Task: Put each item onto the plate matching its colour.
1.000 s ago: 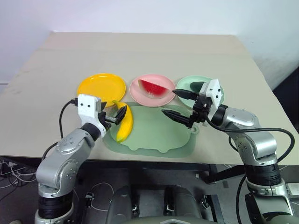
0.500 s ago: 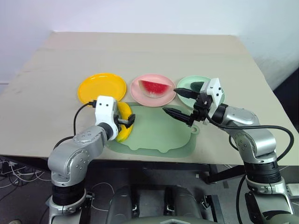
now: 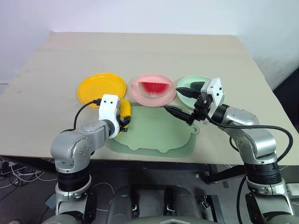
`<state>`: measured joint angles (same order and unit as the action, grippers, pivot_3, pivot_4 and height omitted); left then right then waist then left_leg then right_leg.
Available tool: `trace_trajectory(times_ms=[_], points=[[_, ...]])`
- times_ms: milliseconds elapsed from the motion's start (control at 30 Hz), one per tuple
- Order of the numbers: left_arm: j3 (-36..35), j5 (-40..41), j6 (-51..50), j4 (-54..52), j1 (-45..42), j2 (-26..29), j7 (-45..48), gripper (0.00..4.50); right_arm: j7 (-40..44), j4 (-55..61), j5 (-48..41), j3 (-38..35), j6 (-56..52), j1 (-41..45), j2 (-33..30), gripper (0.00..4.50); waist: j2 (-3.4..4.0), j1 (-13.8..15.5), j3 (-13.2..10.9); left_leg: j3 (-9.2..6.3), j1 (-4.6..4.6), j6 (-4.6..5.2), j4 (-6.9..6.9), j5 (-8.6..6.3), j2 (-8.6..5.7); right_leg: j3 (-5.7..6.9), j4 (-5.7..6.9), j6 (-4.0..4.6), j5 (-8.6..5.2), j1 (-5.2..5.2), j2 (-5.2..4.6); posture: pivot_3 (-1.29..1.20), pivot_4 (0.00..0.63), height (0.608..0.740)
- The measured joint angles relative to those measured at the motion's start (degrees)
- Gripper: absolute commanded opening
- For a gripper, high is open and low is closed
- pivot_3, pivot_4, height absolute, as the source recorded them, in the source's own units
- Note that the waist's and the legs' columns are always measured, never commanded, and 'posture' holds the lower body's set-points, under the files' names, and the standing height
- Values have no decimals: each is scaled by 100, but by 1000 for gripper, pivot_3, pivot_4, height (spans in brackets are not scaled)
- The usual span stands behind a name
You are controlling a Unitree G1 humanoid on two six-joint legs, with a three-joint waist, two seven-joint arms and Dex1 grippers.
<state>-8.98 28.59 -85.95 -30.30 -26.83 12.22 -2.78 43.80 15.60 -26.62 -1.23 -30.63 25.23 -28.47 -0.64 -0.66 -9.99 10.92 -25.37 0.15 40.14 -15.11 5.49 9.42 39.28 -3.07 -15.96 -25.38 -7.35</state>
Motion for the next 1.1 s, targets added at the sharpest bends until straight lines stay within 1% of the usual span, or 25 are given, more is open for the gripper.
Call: trace_trajectory(times_ms=[100, 200, 300, 467, 600, 700, 800, 867, 1000, 1100], points=[[-47, -70, 22, 86, -43, 21, 103, 1814, -19, 0, -1, -1, 16, 1, 0, 4500, 0, 2, 0, 0, 0, 0, 0, 0, 0, 0, 0, 0, 0, 0, 0, 0, 150, 695], [-139, -129, 284, 272, -85, 229, 290, 1814, -28, -5, -1, -6, 39, 1, 0, 4500, 0, -2, 0, 0, 0, -1, 0, 0, 0, 0, 0, 0, 0, -1, 0, 0, 150, 695], [-205, -311, 972, 527, -241, 666, 536, 1814, -30, -9, -6, -7, 77, 2, 6, 4500, -1, -3, -1, 1, -2, -1, 0, 1, 1, 1, 0, 0, 0, -3, 0, 0, 150, 695], [-317, -551, 2047, 1038, -449, 1205, 954, 1814, -50, -39, -7, 8, 117, 16, 53, 4500, -1, 5, -1, 1, -2, -1, -1, 0, -1, 1, -1, 0, 0, -3, -1, 0, 150, 695], [-367, -655, 2839, 1913, -623, 1391, 1323, 1814, -47, -161, -1, 35, 176, 96, 90, 4500, -1, 2, -1, 2, -3, -1, -1, 0, -1, 2, -2, 0, 0, -3, -1, 0, 150, 695], [-315, -789, 3259, 2350, -670, 1601, 1552, 1814, -33, -240, 2, 34, 235, 138, 90, 4500, -1, -6, -1, 3, -4, -1, -2, 1, -1, 3, -3, 0, 0, -5, 1, 0, 150, 695], [-298, -988, 3688, 2923, -806, 1631, 1625, 1814, -2, -249, 1, 32, 241, 168, 77, 4500, -2, 0, -1, 4, -4, -1, -2, 0, -1, 3, -2, 0, 0, -3, 0, 0, 150, 695], [-294, -1099, 3803, 3281, -981, 1539, 1540, 1814, 20, -250, 0, 29, 243, 178, 61, 4500, -4, 18, -2, 2, -4, -1, -1, 0, -2, 5, -2, 0, 0, -2, 0, 0, 150, 695], [-191, -1420, 4069, 4226, -1554, 1086, 1101, 1814, 39, -250, 0, 36, 240, 195, 51, 4500, -7, 24, -2, 1, -5, 0, 1, 1, -5, 6, -2, -1, 0, 0, -2, 0, 150, 695], [-175, -1516, 4271, 4743, -1751, 890, 919, 1814, 44, -250, 0, 34, 236, 199, 35, 4500, -7, -22, -2, 3, -4, -1, -1, 2, -3, 6, -1, -2, 0, -4, 1, 0, 150, 695]])
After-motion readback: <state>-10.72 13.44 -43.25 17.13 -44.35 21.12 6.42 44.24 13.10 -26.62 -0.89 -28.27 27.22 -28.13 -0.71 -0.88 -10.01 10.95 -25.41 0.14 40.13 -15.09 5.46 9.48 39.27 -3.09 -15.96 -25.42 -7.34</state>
